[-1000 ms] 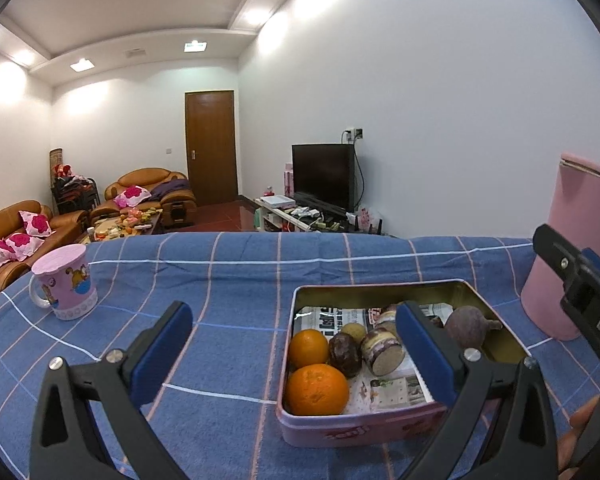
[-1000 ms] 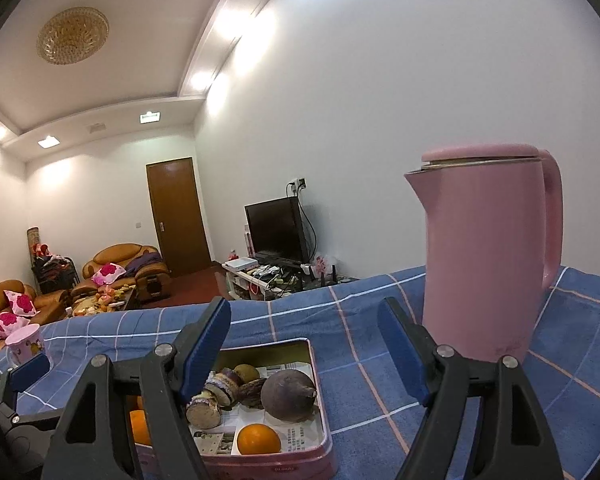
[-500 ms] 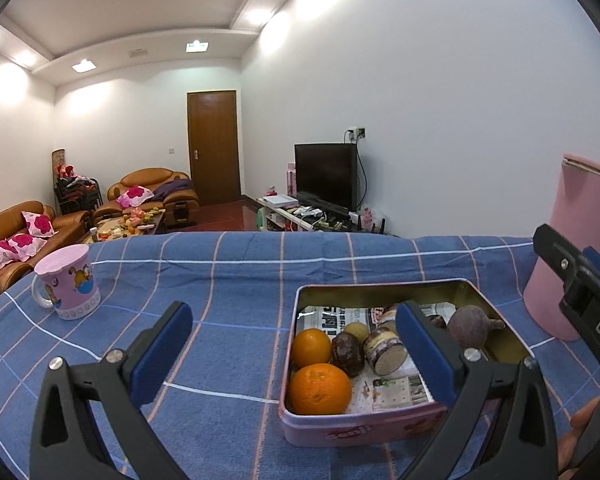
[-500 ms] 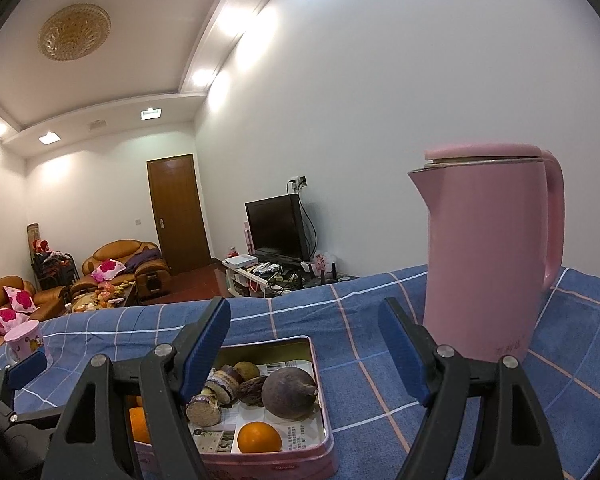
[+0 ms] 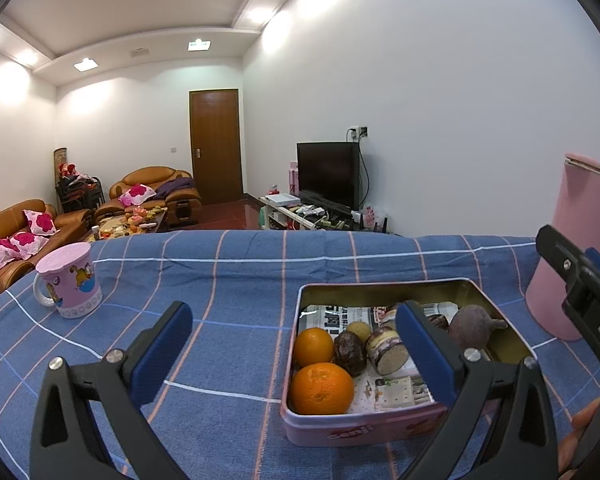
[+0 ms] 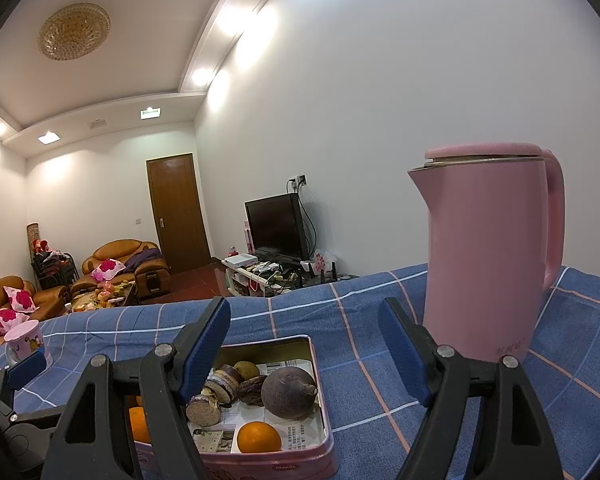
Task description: Organize fruits
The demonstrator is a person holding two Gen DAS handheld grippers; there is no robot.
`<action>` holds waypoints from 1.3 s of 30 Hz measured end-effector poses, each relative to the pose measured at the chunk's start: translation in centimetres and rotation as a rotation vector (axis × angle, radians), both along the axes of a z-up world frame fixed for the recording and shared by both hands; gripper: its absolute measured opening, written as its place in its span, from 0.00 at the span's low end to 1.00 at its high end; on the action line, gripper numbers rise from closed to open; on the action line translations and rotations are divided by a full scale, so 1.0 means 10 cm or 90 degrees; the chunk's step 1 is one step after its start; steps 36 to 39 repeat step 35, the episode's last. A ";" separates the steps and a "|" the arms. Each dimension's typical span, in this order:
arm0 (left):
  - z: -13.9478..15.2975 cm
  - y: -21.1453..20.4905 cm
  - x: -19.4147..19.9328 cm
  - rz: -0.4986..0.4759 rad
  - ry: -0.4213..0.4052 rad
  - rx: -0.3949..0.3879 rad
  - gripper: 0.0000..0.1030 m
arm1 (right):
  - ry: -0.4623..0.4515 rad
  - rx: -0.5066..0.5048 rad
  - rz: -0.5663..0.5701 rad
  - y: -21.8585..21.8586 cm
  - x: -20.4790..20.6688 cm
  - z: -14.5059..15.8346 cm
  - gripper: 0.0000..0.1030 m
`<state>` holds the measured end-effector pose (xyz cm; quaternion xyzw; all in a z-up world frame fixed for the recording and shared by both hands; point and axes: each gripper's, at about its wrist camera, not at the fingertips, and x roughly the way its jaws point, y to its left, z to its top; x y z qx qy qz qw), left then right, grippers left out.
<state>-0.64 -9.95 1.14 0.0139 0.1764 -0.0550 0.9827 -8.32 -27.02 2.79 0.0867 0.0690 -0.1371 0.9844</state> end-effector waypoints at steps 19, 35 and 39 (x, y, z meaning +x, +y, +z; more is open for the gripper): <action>-0.03 0.07 0.08 0.033 0.020 0.001 1.00 | 0.002 0.000 -0.001 -0.01 0.01 0.00 0.75; -0.02 0.05 0.11 0.025 0.027 0.004 1.00 | 0.004 -0.008 0.005 -0.03 0.04 -0.01 0.75; -0.02 0.05 0.11 0.025 0.027 0.004 1.00 | 0.004 -0.008 0.005 -0.03 0.04 -0.01 0.75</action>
